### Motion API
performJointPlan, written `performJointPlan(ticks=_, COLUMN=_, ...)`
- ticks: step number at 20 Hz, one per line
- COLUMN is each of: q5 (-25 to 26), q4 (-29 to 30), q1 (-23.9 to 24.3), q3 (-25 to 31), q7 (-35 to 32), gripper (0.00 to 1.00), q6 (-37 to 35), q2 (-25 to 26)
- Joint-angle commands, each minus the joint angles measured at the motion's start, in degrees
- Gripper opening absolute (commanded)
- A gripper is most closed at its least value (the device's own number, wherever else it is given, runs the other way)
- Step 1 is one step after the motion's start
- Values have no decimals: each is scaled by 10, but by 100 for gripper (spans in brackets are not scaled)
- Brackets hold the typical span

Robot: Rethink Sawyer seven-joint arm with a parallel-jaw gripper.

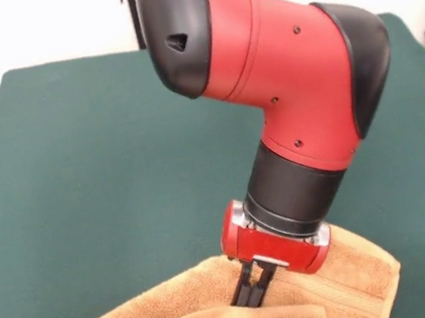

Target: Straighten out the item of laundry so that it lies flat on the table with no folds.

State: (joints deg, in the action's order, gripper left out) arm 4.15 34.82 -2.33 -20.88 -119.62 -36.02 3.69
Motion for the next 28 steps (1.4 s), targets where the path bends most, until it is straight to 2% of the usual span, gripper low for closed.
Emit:
performJointPlan(ticks=1, q5=11, q4=210, q1=-6, q3=101, q7=-56, gripper=0, q6=101, q2=15)
performJointPlan(ticks=6, q5=-1, q4=245, q1=-6, q3=111, q7=-57, gripper=0, q6=107, q2=6)
performJointPlan(ticks=11, q5=-6, q4=277, q1=7, q3=136, q7=-24, gripper=0, q6=88, q2=-8)
performJointPlan(ticks=19, q5=-15, q4=314, q1=18, q3=161, q7=-9, gripper=0, q6=23, q2=-29)
performJointPlan(ticks=24, q5=-3, q4=346, q1=18, q3=167, q7=-12, gripper=0, q6=50, q2=-42)
performJointPlan(ticks=28, q5=1, q4=363, q1=27, q3=181, q7=11, gripper=0, q6=35, q2=-50)
